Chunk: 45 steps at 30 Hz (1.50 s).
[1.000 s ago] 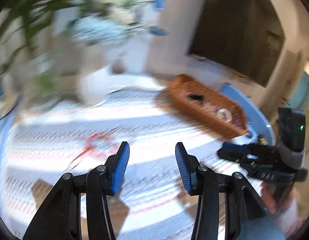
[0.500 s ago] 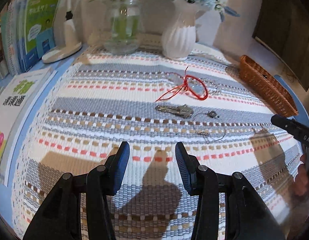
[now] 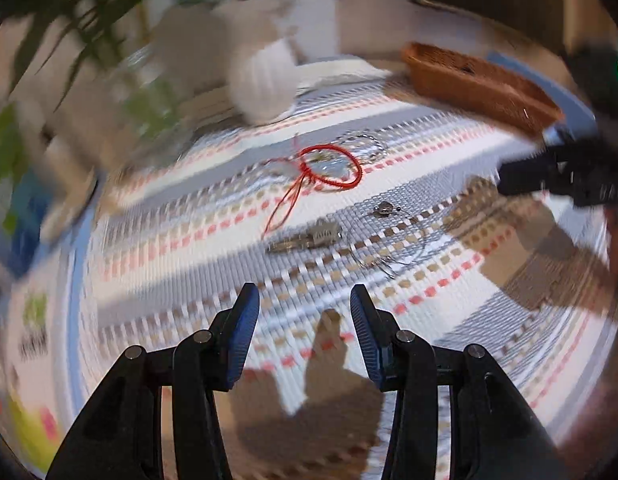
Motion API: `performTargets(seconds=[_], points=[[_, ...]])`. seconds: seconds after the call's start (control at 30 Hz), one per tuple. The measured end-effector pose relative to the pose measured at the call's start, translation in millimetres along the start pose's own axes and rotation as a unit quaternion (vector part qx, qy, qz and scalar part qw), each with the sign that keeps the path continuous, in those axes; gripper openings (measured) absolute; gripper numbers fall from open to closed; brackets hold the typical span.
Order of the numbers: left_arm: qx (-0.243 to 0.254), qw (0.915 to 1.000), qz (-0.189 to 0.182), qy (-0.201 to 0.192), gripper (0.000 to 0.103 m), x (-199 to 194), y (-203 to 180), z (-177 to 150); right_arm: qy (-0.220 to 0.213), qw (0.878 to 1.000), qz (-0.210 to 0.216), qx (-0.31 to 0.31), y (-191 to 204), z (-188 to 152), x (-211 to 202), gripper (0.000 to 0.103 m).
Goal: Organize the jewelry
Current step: 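Grasp the silver keys with the left tool while the right tool grasps a small silver pendant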
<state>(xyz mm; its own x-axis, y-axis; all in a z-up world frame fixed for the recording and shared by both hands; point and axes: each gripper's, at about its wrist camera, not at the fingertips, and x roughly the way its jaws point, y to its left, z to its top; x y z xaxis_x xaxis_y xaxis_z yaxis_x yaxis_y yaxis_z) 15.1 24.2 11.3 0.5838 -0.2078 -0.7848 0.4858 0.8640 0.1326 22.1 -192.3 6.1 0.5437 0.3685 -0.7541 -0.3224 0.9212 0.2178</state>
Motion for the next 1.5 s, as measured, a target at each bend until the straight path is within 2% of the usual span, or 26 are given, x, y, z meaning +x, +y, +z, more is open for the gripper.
performTargets(seconds=[0.17, 0.27, 0.33, 0.43, 0.57, 0.67, 0.83, 0.93, 1.13, 1.33, 1.5], points=[[0.023, 0.9965, -0.078, 0.019, 0.047, 28, 22, 14, 0.015, 0.997, 0.023, -0.068, 38, 29, 21, 0.037], [0.033, 0.9951, -0.092, 0.016, 0.039, 37, 29, 21, 0.032, 0.994, 0.027, -0.105, 56, 36, 48, 0.037], [0.042, 0.9939, -0.102, 0.012, 0.038, 41, 31, 27, 0.040, 0.992, 0.035, -0.114, 59, 38, 61, 0.037], [0.069, 0.9909, -0.116, 0.008, 0.037, 44, 27, 31, 0.047, 0.990, 0.025, -0.129, 59, 39, 77, 0.037], [0.106, 0.9858, -0.130, 0.001, 0.033, 47, 20, 37, 0.039, 0.987, 0.022, -0.152, 63, 41, 81, 0.036], [0.121, 0.9840, -0.131, 0.004, 0.033, 53, 15, 38, 0.033, 0.984, 0.012, -0.175, 69, 43, 87, 0.036], [0.113, 0.9834, -0.142, 0.008, 0.031, 62, 15, 43, 0.027, 0.980, 0.007, -0.196, 75, 44, 92, 0.036], [0.114, 0.9827, -0.145, 0.007, 0.024, 61, 12, 43, 0.023, 0.979, 0.005, -0.201, 76, 44, 92, 0.036], [0.113, 0.9851, -0.130, -0.001, 0.023, 55, 3, 36, 0.017, 0.976, 0.005, -0.218, 84, 37, 90, 0.010], [0.098, 0.9871, -0.125, -0.017, 0.023, 34, -4, 30, 0.017, 0.983, 0.003, -0.181, 71, 29, 76, 0.011], [0.107, 0.9862, -0.120, -0.041, 0.023, 6, -25, 38, -0.014, 0.992, 0.009, -0.128, 44, 18, 32, 0.011]])
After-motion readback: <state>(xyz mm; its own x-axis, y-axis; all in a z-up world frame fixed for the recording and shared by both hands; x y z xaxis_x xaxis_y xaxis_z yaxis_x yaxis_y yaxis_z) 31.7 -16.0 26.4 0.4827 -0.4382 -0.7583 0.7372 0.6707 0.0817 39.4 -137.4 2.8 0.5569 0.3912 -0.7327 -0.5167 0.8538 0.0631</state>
